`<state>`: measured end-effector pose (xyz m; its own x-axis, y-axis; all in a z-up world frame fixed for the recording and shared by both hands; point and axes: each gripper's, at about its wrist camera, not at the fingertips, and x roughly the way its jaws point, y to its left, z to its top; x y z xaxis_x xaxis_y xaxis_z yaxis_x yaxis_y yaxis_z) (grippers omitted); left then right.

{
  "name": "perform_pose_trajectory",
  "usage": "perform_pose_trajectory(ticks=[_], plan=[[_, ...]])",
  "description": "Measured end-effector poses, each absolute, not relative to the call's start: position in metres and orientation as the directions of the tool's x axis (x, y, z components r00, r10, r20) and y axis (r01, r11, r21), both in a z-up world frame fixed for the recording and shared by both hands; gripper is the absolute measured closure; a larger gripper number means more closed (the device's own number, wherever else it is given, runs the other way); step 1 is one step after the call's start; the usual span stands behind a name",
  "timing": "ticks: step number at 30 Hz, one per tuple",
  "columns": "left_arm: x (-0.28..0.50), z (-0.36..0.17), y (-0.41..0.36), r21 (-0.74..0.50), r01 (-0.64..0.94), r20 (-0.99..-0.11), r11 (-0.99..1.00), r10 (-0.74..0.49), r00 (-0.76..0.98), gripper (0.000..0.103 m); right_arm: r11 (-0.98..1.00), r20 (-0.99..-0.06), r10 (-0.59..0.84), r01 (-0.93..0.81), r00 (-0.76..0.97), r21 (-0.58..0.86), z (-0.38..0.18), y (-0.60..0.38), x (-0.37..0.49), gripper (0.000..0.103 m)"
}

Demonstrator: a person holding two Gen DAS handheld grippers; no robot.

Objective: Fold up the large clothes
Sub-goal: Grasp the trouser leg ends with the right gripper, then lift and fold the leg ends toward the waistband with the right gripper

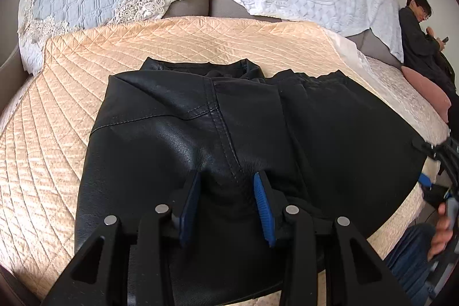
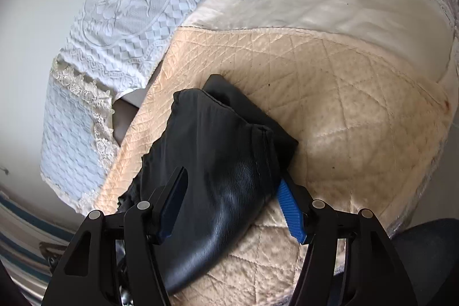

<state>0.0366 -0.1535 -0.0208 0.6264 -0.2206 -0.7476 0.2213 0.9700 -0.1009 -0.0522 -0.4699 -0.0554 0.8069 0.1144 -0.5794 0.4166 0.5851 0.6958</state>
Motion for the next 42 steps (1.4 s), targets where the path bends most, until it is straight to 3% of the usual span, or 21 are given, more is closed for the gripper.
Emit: perform_pose_trajectory(ticks=[8, 13, 22, 25, 29, 33, 35, 36, 38, 42], plan=[[0.045, -0.003, -0.144, -0.173, 0.229, -0.771, 0.958, -0.276, 0.573, 0.063, 0.535, -0.559, 0.056, 0.448, 0.828, 0.717, -0.048, -0.472, -0.049, 0.04], [0.049, 0.019, -0.12, -0.189, 0.204, -0.737, 0.96, -0.276, 0.617, 0.063, 0.561, -0.587, 0.061, 0.459, 0.807, 0.689, -0.055, -0.464, -0.052, 0.04], [0.062, -0.014, -0.094, -0.191, 0.161, -0.755, 0.968, -0.25, 0.606, 0.063, 0.537, -0.563, -0.009, 0.479, 0.827, 0.695, -0.056, -0.473, -0.048, 0.039], [0.058, -0.014, -0.099, -0.149, 0.18, -0.747, 0.972, -0.23, 0.624, 0.063, 0.56, -0.561, -0.001, 0.466, 0.828, 0.685, -0.055, -0.471, -0.047, 0.039], [0.058, -0.009, -0.094, -0.181, 0.178, -0.741, 0.967, -0.253, 0.622, 0.063, 0.512, -0.538, 0.007, 0.459, 0.843, 0.726, -0.054, -0.489, -0.037, 0.039], [0.057, 0.002, -0.085, -0.21, 0.149, -0.732, 0.966, -0.257, 0.631, 0.063, 0.561, -0.589, -0.02, 0.497, 0.808, 0.662, -0.049, -0.484, -0.026, 0.039], [0.057, 0.01, -0.081, -0.196, 0.142, -0.724, 0.97, -0.241, 0.646, 0.063, 0.595, -0.642, -0.023, 0.527, 0.766, 0.607, -0.052, -0.484, -0.017, 0.049], [0.058, 0.012, -0.08, -0.193, 0.138, -0.721, 0.971, -0.236, 0.652, 0.063, 0.596, -0.657, -0.021, 0.538, 0.753, 0.597, -0.052, -0.485, -0.015, 0.062], [0.059, 0.014, -0.075, -0.193, 0.129, -0.725, 0.973, -0.229, 0.649, 0.063, 0.599, -0.663, 0.012, 0.526, 0.748, 0.604, -0.044, -0.486, -0.014, 0.081], [0.056, 0.014, -0.064, -0.197, 0.123, -0.723, 0.973, -0.229, 0.652, 0.063, 0.664, -0.59, 0.058, 0.41, 0.805, 0.625, 0.004, -0.463, -0.02, 0.084]])
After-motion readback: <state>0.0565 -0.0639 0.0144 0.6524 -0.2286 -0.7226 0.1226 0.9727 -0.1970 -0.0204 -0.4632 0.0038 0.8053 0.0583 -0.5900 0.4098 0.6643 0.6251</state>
